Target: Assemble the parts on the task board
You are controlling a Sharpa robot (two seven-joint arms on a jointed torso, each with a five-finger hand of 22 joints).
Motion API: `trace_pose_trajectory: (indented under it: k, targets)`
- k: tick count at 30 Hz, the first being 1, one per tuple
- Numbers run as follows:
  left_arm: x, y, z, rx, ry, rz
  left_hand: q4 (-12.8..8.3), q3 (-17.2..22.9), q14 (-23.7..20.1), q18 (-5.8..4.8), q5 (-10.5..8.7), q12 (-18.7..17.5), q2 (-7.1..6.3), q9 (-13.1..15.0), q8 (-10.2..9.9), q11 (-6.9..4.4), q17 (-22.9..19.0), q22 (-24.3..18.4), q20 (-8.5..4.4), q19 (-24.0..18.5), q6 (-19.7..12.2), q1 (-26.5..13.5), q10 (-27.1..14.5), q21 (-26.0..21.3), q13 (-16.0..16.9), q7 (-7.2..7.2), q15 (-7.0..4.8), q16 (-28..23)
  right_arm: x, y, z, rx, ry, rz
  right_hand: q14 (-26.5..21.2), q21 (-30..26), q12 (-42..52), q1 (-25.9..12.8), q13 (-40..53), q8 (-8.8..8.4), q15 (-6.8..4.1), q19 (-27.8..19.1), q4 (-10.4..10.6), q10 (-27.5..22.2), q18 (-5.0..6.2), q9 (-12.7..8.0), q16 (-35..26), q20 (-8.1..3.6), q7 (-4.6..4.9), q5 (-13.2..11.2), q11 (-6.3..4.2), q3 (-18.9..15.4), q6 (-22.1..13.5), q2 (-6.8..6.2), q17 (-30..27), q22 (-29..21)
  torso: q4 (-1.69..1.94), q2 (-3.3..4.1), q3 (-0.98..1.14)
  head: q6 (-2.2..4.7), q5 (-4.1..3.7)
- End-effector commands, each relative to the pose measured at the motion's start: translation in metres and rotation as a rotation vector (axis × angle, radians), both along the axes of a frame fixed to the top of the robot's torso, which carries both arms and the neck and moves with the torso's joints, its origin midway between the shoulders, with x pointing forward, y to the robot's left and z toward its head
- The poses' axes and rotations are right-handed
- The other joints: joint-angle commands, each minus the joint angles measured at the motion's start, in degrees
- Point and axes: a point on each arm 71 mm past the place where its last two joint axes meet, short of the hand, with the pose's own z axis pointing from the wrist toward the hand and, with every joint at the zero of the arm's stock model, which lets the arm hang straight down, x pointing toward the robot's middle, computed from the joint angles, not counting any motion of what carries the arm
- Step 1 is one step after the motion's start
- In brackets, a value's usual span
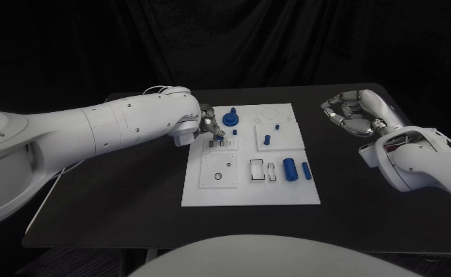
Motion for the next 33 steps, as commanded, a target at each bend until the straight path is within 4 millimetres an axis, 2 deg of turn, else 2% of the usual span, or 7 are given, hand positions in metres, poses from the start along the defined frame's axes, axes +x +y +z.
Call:
trace_pose_trajectory:
  k: [1,33]
  targets:
    - [0.000,-0.002,0.000,-0.008,0.033,0.007,-0.3,0.6,6.0,0.56,-0.08,0.2,0.14,-0.1,-0.4,-0.12,15.1,10.3,-0.06,-0.2,-0.3,-0.4,6.0,-0.4,15.1,0.00,-0.13,0.2,0.000,0.000,-0.001,-0.001,0.007,-0.006,3.0,-0.4,-0.1,-0.4,2.3,0.18,-0.16,-0.4,0.1,-0.3,0.56,-0.1,-0.1,0.00,-0.13,0.4,-0.12,0.3,-0.4,-0.10,8.6,9.0,-0.02,0.04,0.00,-0.01,-0.04]
    - [-0.004,-0.005,-0.015,-0.008,0.046,0.024,-0.5,1.1,6.0,0.60,-0.06,0.2,0.52,-0.2,-0.6,0.01,15.1,10.2,0.00,-0.3,-0.5,-0.5,6.0,-0.6,15.1,0.16,-0.04,0.2,-0.001,-0.001,0.000,0.000,0.006,-0.007,3.0,-0.5,-0.1,-0.5,2.3,0.18,-0.16,-0.4,0.1,-0.3,0.58,-0.1,-0.1,0.00,-0.11,0.4,-0.11,0.3,-0.4,-0.11,8.5,8.9,0.02,0.00,-0.01,-0.01,-0.09]
